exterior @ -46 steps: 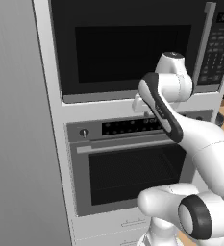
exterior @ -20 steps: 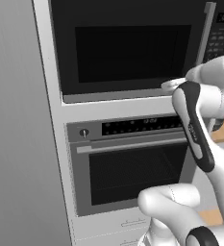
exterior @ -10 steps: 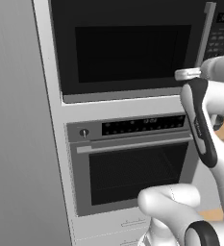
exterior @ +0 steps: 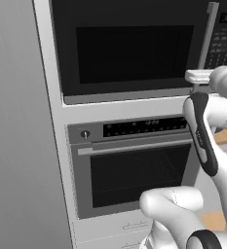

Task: Open the microwave, place the bowl with waffle inside the microwave, then close the microwave door and turn it on.

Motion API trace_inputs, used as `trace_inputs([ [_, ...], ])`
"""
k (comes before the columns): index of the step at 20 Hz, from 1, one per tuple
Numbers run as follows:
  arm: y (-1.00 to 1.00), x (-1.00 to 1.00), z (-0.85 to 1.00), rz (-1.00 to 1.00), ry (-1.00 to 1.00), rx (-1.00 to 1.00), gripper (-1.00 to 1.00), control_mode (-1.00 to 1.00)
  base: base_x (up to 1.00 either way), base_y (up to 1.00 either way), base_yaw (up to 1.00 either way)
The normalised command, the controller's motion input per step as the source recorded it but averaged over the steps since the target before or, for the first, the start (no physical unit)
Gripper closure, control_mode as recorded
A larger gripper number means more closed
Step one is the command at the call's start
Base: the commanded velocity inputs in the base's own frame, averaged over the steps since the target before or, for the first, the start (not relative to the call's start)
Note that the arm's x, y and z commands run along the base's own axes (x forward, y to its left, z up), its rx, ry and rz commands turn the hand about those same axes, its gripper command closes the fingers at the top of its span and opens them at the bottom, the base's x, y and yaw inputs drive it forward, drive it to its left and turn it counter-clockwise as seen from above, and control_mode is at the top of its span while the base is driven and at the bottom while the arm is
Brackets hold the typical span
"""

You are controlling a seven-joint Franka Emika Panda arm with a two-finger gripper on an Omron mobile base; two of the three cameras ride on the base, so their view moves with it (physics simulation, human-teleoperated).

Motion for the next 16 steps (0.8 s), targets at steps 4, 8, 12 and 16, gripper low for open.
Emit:
trace_inputs([
  [4,-0.21,0.21,0.00,0.00,-0.14,0.00,-1.00,-1.00,0.00,0.00,0.00],
  [8,-0.15,0.22,0.00,0.00,-0.12,0.00,-1.00,-1.00,0.00,0.00,0.00],
  [12,-0.17,0.16,0.06,0.00,-0.10,0.00,-1.00,-1.00,0.00,0.00,0.00],
  [16,-0.03,0.06,0.26,0.00,-0.12,0.00,-1.00,-1.00,0.00,0.00,0.00],
])
